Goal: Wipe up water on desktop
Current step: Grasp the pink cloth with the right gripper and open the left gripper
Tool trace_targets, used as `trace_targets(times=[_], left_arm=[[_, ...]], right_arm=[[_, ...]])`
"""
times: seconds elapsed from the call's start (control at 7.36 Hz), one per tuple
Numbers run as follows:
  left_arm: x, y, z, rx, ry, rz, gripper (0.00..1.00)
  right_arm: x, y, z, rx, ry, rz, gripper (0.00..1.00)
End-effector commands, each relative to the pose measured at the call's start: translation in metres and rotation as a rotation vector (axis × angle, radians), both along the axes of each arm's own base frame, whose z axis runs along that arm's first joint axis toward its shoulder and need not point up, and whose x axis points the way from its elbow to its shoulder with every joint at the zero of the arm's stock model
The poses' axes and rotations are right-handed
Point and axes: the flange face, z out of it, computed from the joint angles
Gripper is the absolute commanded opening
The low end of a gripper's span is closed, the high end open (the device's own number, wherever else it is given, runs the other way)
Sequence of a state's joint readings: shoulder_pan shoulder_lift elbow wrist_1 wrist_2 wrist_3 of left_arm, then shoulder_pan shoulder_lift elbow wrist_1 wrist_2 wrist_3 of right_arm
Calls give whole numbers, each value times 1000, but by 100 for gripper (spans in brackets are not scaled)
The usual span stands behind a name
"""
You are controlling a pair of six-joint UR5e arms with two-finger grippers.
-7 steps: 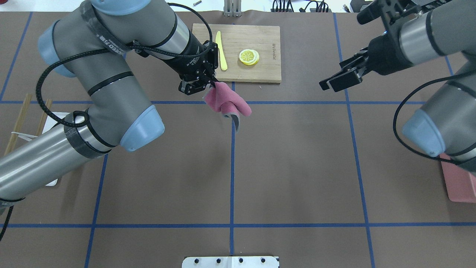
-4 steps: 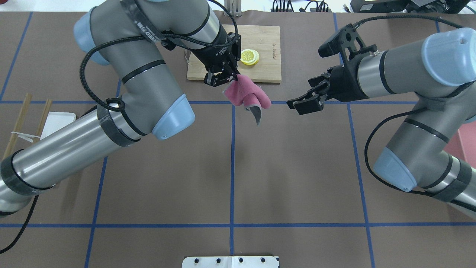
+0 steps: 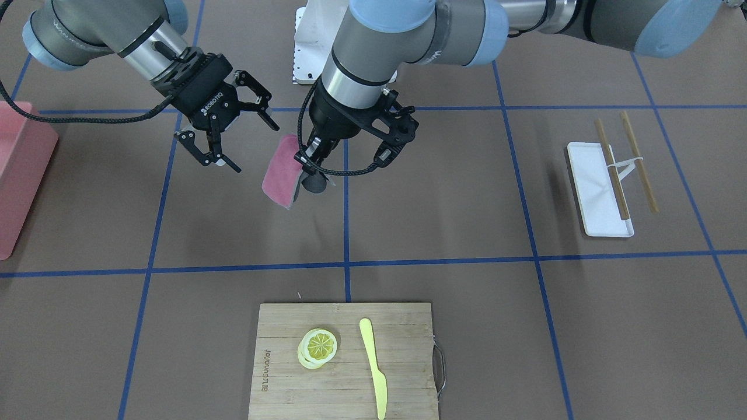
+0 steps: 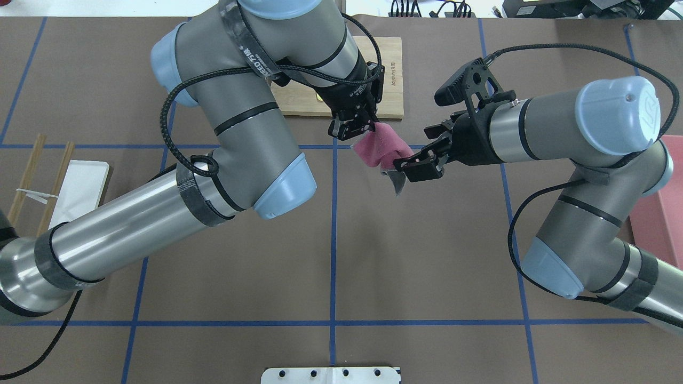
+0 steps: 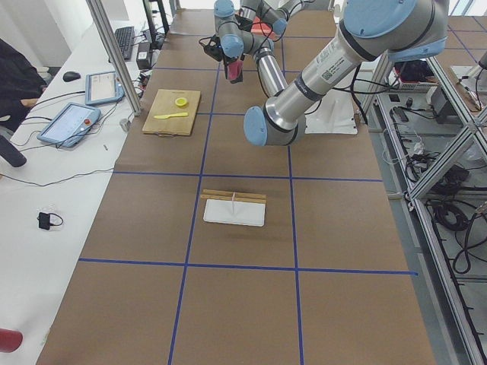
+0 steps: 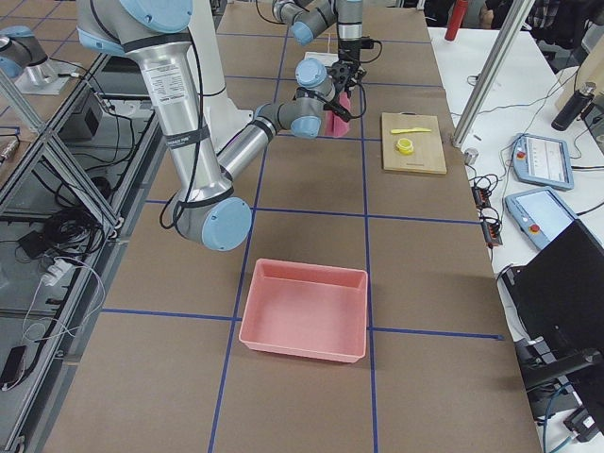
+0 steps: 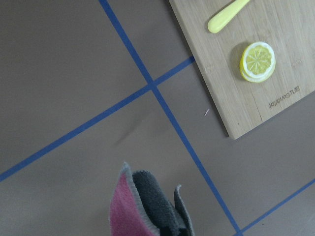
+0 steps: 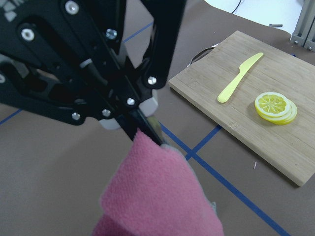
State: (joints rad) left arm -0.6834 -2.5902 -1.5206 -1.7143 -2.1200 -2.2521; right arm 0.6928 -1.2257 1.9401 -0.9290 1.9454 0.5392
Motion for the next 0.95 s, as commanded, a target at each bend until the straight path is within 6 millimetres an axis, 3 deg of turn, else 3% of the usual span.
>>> trace_targets(times=[0.0,0.27,0.41,0.54,0.82], left_arm=[[5,5,-6,4,7,9,0],[9,10,-7,5,8,19,0],[10,9,-6,5,5,19,0],[11,8,-1,1,-1,20,0],[12,8,-1,7,-1,22,0]], right_arm=[[-10,8,0,6,2,2,82],[-9,9,0,7,0,2,59],[-8,10,0,7,0,0,39],[-6,12,-3,11,-4,2,38],[-3,13,-5,-59,-33,17,25]])
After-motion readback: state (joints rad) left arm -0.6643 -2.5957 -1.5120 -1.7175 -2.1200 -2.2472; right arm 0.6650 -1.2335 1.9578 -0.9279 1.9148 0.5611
